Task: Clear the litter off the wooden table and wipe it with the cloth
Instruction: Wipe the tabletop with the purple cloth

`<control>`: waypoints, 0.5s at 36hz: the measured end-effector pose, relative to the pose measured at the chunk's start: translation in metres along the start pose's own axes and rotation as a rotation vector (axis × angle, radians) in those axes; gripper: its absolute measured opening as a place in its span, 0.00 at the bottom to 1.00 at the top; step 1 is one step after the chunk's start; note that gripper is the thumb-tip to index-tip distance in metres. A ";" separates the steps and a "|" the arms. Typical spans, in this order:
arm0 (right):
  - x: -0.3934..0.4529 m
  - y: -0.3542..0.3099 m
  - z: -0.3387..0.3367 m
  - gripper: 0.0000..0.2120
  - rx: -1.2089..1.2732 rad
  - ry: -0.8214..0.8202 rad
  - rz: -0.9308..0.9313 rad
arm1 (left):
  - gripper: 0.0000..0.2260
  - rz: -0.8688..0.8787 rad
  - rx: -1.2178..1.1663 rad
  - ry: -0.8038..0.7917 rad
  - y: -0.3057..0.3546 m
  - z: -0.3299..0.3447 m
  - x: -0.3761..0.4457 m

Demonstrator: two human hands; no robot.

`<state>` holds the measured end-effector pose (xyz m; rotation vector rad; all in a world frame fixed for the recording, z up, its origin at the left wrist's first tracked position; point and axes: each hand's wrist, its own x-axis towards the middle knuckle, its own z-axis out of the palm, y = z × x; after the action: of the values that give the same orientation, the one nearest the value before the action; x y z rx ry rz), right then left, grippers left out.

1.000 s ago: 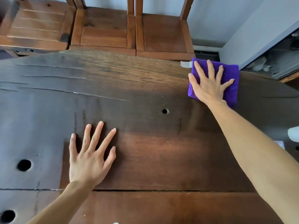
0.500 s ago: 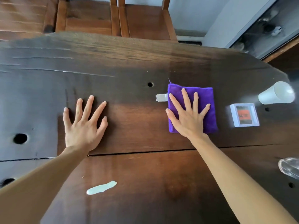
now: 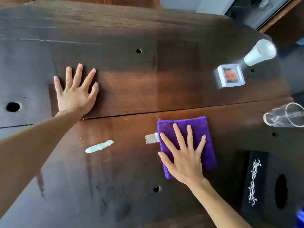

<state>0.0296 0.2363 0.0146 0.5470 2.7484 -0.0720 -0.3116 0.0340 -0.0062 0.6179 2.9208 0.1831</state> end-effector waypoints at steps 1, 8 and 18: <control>-0.018 -0.002 0.004 0.32 0.003 -0.009 0.001 | 0.25 0.002 -0.001 -0.001 0.000 0.000 0.000; -0.129 -0.008 0.027 0.34 0.020 -0.103 0.021 | 0.25 0.015 -0.008 -0.001 0.001 -0.001 -0.001; -0.224 -0.014 0.057 0.34 -0.078 -0.103 0.062 | 0.26 0.014 -0.014 0.012 -0.002 -0.001 -0.002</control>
<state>0.2371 0.1359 0.0357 0.5901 2.6202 0.0215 -0.3110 0.0313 -0.0056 0.6370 2.9248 0.2092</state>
